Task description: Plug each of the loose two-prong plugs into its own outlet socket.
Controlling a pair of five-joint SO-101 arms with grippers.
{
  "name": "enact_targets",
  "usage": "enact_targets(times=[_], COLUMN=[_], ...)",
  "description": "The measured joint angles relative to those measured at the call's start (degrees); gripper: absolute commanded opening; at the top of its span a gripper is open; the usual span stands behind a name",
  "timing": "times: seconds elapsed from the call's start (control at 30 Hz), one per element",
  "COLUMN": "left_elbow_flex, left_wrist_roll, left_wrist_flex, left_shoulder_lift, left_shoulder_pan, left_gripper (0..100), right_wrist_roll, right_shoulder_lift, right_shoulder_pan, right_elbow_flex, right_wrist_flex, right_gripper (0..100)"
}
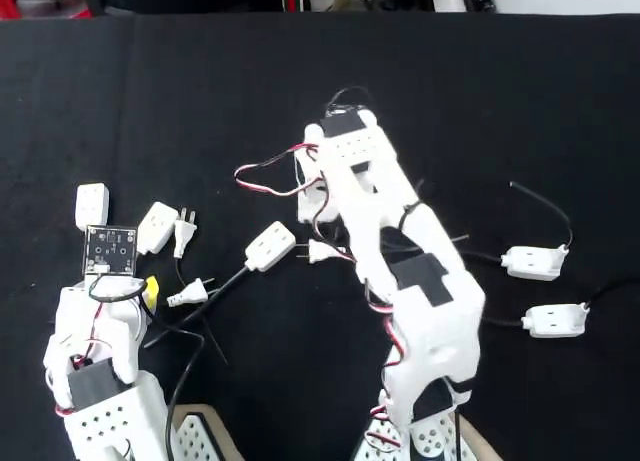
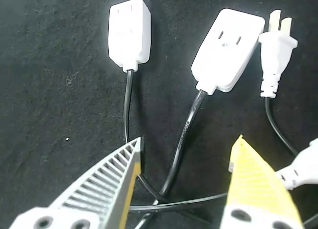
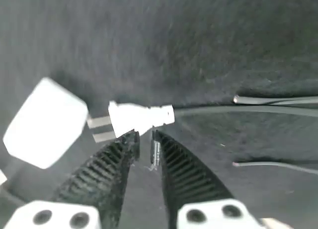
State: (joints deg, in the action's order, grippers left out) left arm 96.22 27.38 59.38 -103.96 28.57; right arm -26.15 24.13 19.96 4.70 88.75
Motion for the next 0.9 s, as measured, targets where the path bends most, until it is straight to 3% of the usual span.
enact_targets(times=[0.1,0.2,0.53,0.73,0.9], left_elbow_flex=[0.0,0.0,0.0,0.0,0.0], left_wrist_roll=[0.0,0.0,0.0,0.0,0.0], left_wrist_flex=[0.0,0.0,0.0,0.0,0.0], left_shoulder_lift=[0.0,0.0,0.0,0.0,0.0], left_shoulder_pan=[0.0,0.0,0.0,0.0,0.0], left_gripper=[28,28,28,28,28], right_wrist_roll=[-6.9,-9.0,-9.5,-8.9,-8.4], right_shoulder_lift=[4.3,8.4,11.1,11.2,9.5], right_shoulder_pan=[0.0,0.0,-0.1,-0.4,-5.3], right_elbow_flex=[2.4,3.9,6.4,7.4,8.4], right_wrist_flex=[-0.3,-0.3,0.2,4.1,9.8], right_gripper=[5.0,5.0,5.1,14.9,15.9])
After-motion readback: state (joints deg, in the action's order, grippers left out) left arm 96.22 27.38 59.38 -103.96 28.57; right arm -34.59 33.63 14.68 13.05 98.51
